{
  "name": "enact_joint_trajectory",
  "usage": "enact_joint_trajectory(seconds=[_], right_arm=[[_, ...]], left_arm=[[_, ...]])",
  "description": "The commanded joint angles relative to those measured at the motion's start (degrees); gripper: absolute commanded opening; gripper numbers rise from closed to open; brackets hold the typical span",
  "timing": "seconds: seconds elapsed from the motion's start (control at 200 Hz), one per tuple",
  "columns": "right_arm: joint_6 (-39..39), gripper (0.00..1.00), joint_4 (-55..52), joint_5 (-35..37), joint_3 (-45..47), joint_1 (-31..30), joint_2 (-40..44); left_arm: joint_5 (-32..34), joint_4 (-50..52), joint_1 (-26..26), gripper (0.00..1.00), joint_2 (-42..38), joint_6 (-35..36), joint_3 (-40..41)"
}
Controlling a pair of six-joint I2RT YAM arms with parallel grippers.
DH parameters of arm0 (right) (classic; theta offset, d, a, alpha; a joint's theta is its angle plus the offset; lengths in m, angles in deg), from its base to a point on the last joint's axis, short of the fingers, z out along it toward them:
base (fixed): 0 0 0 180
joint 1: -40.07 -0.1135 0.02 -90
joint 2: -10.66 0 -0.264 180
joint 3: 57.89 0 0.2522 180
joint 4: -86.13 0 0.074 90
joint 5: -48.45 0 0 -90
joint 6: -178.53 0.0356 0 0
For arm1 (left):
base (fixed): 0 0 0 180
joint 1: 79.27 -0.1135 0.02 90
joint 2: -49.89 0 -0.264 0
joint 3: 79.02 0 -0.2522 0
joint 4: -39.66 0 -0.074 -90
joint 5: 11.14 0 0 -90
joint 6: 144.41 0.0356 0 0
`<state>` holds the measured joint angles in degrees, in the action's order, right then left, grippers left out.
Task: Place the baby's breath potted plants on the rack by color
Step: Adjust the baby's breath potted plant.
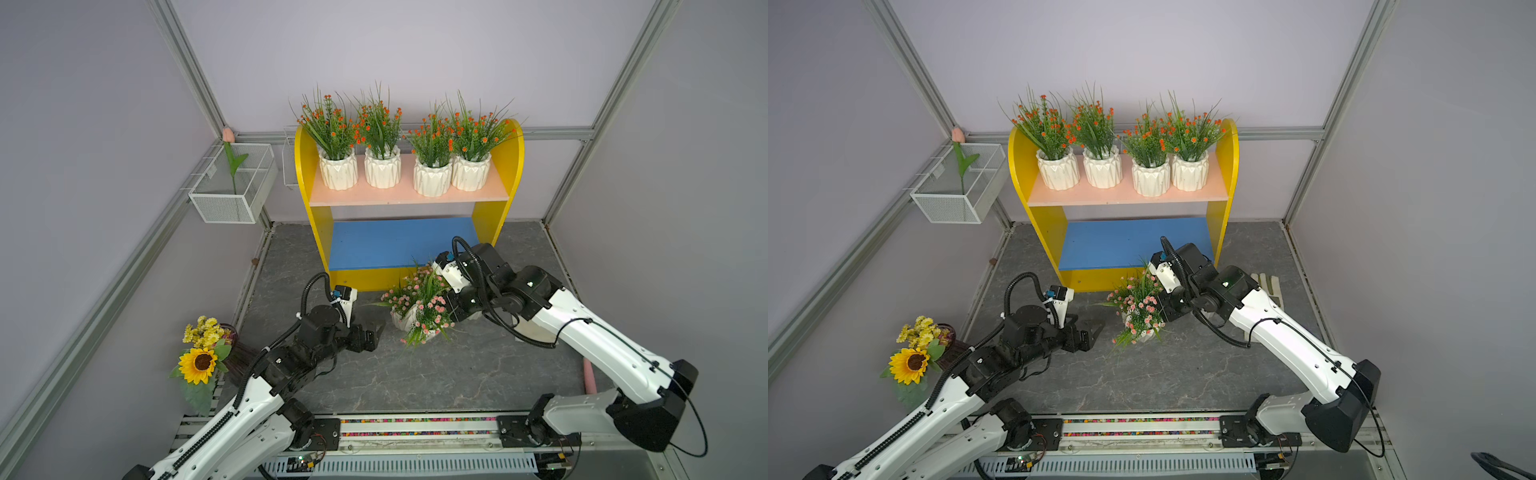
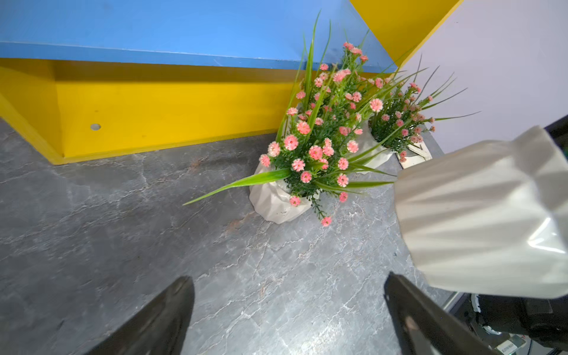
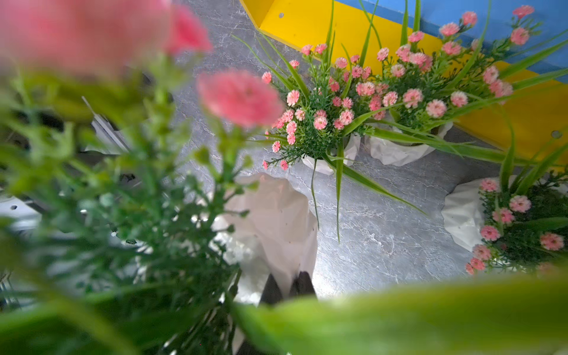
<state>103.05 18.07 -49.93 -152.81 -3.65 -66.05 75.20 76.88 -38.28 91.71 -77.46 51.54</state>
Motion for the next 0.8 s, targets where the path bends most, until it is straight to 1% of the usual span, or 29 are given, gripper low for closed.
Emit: enact_joint_trajectory(seconds=[0.0,0.025,0.165,0.24,0.265,0.505,0.59,0.685,0.795], right_arm=[[-1.6,0.07,-0.1,-2.9,-2.9,1.3,1.7],[-1.8,0.08,-2.1,-3.2,-3.2,1.7,1.7],[-2.6,0.08,-4.0,-4.2,-4.4,2.9,1.4],[-2.9,0.08,-4.6,-4.6,-5.0,3.6,1.4],[-3.0,0.08,-4.7,-4.6,-5.1,3.8,1.4],[-3.2,0.08,-5.1,-5.8,-4.9,4.6,1.5],[-3.2,0.08,-5.0,-6.1,-4.7,4.7,1.5],[-3.1,0.08,-5.0,-6.6,-4.4,4.7,1.5],[-2.7,0.08,-4.4,-7.6,-3.4,4.8,1.7]], left_arm=[[-1.5,-5.1,2.6,1.0,0.1,4.4,-1.8],[-0.7,-5.7,3.7,1.0,0.1,5.2,-1.8],[2.1,-9.6,9.5,1.0,0.9,10.4,-1.4],[5.1,-11.4,12.8,1.0,1.1,13.1,-0.8],[6.2,-12.0,14.0,1.0,2.8,14.0,-0.6],[15.2,-20.1,24.7,1.0,7.2,21.3,1.2],[18.1,-22.7,26.2,1.0,7.9,22.5,1.6],[17.6,-26.2,26.5,1.0,7.6,23.0,2.6],[18.6,-29.1,26.8,1.0,7.9,23.9,3.2]])
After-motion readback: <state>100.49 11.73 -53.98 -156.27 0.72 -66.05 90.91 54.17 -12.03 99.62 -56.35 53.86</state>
